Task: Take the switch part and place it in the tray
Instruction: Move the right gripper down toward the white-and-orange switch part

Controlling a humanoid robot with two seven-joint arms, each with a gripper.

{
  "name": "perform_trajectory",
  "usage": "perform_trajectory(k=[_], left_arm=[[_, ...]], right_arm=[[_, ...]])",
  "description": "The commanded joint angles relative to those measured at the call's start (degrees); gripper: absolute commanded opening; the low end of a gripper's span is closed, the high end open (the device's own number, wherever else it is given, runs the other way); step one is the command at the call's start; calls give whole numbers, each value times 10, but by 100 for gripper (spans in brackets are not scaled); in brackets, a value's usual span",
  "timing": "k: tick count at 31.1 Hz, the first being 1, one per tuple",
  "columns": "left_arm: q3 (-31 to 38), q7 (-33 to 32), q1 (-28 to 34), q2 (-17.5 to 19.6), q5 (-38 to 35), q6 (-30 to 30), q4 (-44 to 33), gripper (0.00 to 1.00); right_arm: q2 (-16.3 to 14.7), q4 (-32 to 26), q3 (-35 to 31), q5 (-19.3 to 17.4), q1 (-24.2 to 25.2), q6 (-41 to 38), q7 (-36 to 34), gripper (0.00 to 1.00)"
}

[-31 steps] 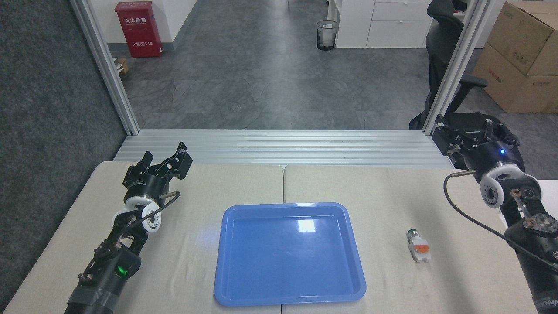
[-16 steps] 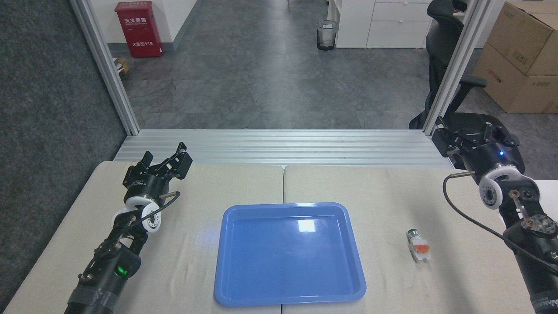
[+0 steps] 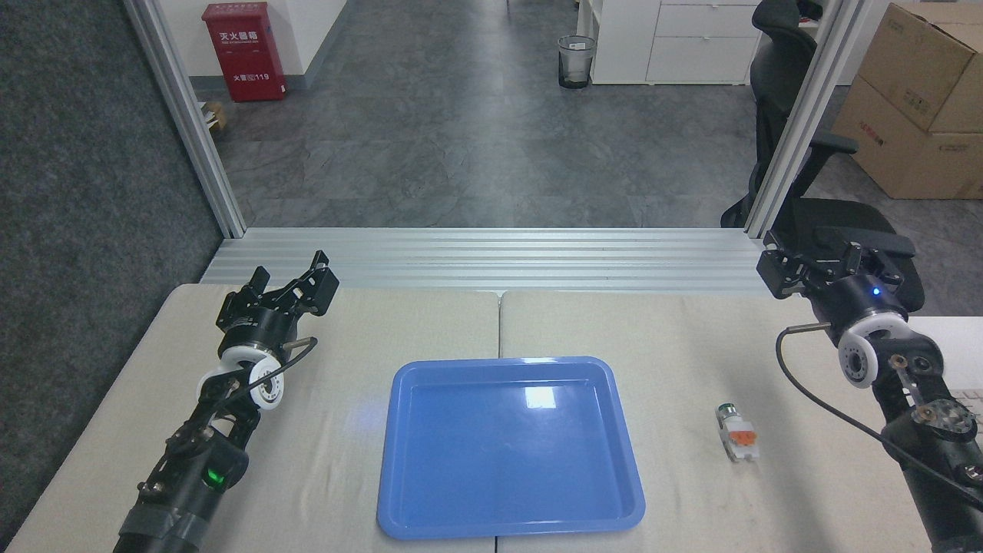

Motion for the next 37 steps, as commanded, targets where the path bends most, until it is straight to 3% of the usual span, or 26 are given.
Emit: perform_trajectory(k=[1, 29, 37], left_arm=[[0, 0, 0, 0, 0, 0, 0, 100], [0, 0, 0, 0, 0, 0, 0, 100], [0, 0, 0, 0, 0, 0, 0, 100]], right_arm=[[-1, -26, -1, -1, 11, -1, 3, 94], [-2, -30, 1, 0, 8, -2, 3, 94], [-20, -39, -2, 0, 44, -2, -1, 94]])
